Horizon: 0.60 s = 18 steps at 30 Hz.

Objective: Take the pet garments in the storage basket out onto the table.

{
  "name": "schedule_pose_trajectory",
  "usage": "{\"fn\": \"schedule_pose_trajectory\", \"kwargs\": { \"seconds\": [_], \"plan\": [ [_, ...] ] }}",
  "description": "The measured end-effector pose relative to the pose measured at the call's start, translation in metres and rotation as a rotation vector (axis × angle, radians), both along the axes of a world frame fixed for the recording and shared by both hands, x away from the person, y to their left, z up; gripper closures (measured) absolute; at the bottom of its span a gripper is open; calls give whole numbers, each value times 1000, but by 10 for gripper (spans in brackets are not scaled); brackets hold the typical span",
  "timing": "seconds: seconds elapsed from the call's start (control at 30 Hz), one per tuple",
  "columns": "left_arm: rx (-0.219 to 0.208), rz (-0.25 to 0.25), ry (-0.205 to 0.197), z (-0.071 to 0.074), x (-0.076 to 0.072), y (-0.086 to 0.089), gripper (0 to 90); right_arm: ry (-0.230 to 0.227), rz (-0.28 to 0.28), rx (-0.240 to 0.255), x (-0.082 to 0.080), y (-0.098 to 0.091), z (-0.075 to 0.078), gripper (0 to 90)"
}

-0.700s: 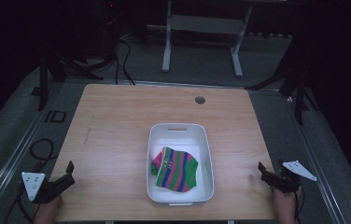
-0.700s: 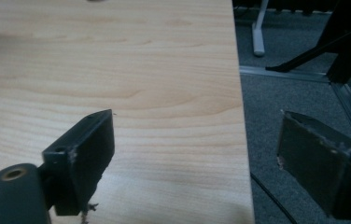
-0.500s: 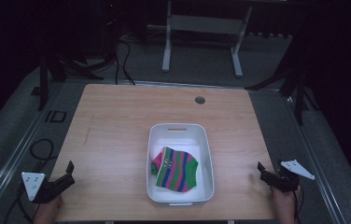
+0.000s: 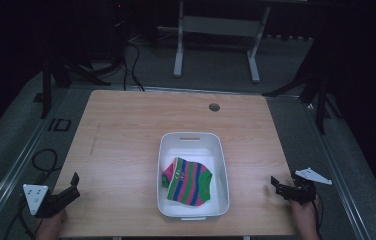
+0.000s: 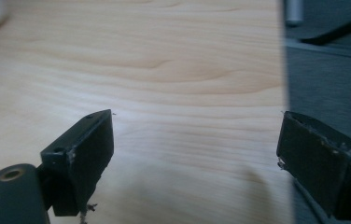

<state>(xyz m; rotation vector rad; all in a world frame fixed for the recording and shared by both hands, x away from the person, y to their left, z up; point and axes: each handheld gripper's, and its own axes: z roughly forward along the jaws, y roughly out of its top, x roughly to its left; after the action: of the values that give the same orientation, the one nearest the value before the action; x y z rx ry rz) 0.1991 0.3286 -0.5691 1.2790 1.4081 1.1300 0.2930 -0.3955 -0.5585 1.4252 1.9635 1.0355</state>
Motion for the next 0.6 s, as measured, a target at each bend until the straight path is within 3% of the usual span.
{"fn": "schedule_pose_trajectory", "kwargs": {
  "seconds": [0.2, 0.43, 0.6],
  "plan": [
    [-2, 0, 2, 0, 0, 0, 10, 61, 97, 45, 5, 2, 3, 107],
    [-2, -4, -3, 0, 0, 1, 9, 86, 242, 25, 11, 22, 17, 108],
    [-4, -7, -5, 0, 0, 0, 9, 109, 345, 42, 14, 36, 28, 108]
  ]
}}
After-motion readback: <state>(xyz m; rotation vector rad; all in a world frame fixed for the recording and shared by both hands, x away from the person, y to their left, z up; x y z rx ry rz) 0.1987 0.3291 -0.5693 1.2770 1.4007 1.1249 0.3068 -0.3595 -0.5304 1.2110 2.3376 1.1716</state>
